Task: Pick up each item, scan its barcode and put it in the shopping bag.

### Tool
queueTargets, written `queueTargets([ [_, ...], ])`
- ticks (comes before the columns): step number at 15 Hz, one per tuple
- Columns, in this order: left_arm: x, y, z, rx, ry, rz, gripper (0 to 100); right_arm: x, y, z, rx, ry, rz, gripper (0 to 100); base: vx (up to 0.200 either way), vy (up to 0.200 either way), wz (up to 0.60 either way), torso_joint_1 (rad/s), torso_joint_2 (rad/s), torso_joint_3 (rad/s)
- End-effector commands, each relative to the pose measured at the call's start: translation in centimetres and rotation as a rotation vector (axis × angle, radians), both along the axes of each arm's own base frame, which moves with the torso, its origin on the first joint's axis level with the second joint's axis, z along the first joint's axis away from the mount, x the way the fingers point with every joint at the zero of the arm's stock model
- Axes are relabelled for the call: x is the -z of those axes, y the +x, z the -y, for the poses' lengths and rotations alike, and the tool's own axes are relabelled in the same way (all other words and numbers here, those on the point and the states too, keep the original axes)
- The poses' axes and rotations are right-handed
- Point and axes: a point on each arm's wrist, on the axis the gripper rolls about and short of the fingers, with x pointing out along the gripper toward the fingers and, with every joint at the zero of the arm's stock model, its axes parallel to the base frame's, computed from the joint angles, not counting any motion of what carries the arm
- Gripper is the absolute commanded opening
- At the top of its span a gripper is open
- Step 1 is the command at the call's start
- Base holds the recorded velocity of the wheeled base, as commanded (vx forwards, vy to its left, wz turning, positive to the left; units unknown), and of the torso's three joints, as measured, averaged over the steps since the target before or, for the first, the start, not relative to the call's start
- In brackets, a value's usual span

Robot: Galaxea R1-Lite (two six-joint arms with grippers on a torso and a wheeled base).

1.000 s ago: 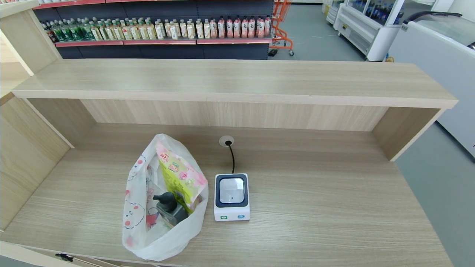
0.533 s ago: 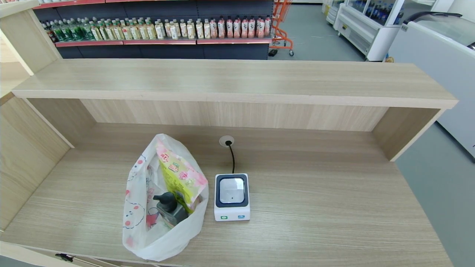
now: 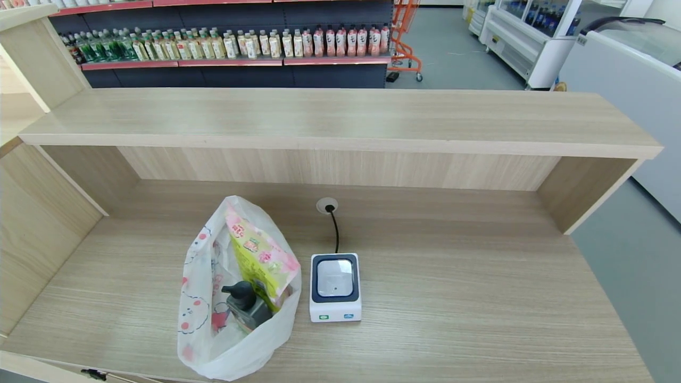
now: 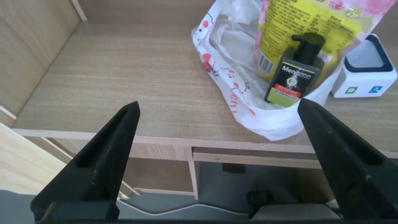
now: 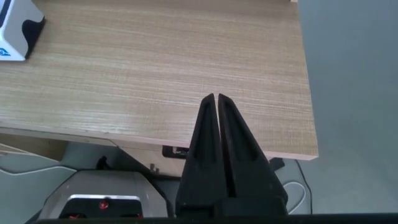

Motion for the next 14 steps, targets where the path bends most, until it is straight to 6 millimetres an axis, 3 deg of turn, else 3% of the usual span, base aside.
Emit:
queueTargets([
  [1,0.02,0.0,0.0,0.001,-0.001,-0.001,100,0.0,0.01,0.0,0.002,0.0,-0.002,0,0.0,0.2,0.0,0.012,0.0,-0.002],
  [14,0.02,0.0,-0.01,0.002,-0.001,-0.001,100,0.0,0.01,0.0,0.002,0.003,-0.002,0,0.0,0.0,0.0,0.0,0.0,0.0],
])
